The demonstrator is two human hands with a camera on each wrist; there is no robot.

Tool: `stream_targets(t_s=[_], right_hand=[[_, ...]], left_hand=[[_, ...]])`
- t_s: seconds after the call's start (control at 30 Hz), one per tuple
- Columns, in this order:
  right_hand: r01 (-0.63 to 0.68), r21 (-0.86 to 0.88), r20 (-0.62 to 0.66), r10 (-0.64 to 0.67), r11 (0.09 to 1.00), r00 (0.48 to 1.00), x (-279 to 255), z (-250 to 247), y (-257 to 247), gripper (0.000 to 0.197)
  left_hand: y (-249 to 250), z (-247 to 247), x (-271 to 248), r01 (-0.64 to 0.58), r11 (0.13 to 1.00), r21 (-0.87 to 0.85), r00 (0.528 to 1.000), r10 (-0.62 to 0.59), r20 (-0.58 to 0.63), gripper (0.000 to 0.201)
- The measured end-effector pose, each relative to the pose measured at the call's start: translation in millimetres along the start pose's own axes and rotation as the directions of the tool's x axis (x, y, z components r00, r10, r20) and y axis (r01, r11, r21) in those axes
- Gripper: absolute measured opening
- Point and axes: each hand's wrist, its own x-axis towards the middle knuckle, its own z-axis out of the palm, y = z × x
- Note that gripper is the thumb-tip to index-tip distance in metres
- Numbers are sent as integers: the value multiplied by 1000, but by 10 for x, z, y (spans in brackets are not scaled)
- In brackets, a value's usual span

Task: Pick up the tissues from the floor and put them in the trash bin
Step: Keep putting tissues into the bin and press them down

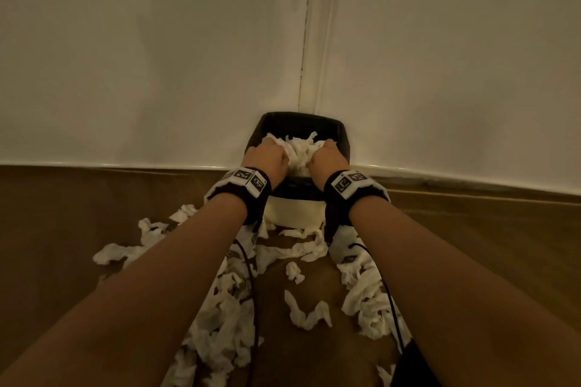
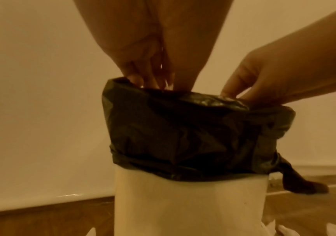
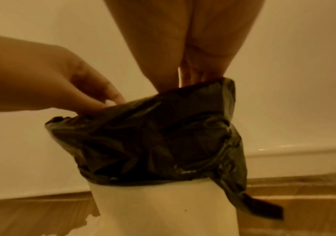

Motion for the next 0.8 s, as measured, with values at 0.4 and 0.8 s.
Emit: stream_targets(t_s=[0.4,0.8], right_hand=[[152,-253,-245,-215,956,945,-116,-110,30,37],[-285,690,-164,528,665,834,-495,41,577,26]], left_hand=[[95,28,-453,-75,991,-113,922,26,-387,22],[185,1323,-1358,-42,983,-181,913,111,391,78]])
